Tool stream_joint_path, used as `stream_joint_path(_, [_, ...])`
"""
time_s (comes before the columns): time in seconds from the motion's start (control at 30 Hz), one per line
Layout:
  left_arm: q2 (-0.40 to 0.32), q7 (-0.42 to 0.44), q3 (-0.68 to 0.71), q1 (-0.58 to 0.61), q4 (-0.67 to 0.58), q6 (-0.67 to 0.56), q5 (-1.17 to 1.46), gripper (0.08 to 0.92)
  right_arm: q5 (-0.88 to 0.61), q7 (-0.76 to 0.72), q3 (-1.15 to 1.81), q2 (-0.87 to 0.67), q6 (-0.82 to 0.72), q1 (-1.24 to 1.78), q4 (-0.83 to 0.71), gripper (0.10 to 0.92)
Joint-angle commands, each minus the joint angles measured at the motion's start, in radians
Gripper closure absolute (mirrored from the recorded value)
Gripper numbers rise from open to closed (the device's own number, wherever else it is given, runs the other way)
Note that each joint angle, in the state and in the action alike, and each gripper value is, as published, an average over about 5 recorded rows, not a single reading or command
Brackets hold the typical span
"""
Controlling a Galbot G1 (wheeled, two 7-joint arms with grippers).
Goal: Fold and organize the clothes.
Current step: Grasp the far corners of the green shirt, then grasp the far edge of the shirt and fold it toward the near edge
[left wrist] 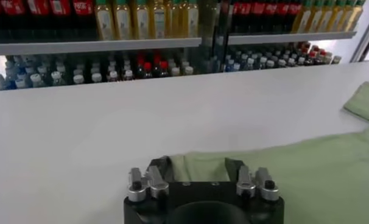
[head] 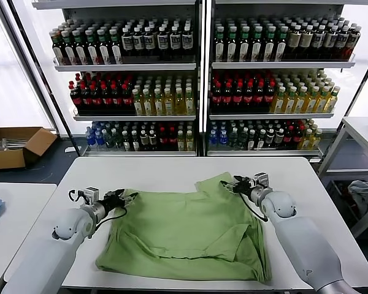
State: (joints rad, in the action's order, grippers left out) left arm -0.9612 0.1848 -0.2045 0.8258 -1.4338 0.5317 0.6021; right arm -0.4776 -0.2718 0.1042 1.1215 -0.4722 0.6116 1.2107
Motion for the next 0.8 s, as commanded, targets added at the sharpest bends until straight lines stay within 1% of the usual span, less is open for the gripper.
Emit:
stream_joint_path(0.03, [0.004,0.012,0.021,0.002,0.010,-0.004,-0.023,0.502,-0.002,0.001,-0.007,0.003,-0.007,0.019,0.038,0.535])
stream_joint_path(0.27, [0.004,-0.020,0.027,-0.001,0.018,-0.074,-0.040,0.710,-0.014,0.008,0.012,0.015,0.004,0.024,0.042,0.734])
stream_joint_path(0.43, [0.008,-0.037,0.015,0.011,-0.031,-0.091,-0.039,0.847,-0.055,0.016,0.036,0.015,0.008,0.033,0.088,0.879])
stream_joint_path(0.5, [0.013,-0.045,0.004,0.019,-0.062,-0.091,-0.032,0.891,-0.078,0.023,0.052,0.010,0.004,0.044,0.125,0.911])
stream_joint_path(0.57, [0.019,-0.053,-0.010,0.029,-0.097,-0.091,-0.020,0.908,-0.102,0.031,0.073,0.002,-0.002,0.060,0.168,0.919])
stream_joint_path(0.8, [0.037,-0.091,-0.082,0.108,-0.247,-0.112,0.019,0.910,-0.187,0.065,0.167,-0.032,-0.029,0.168,0.383,0.919])
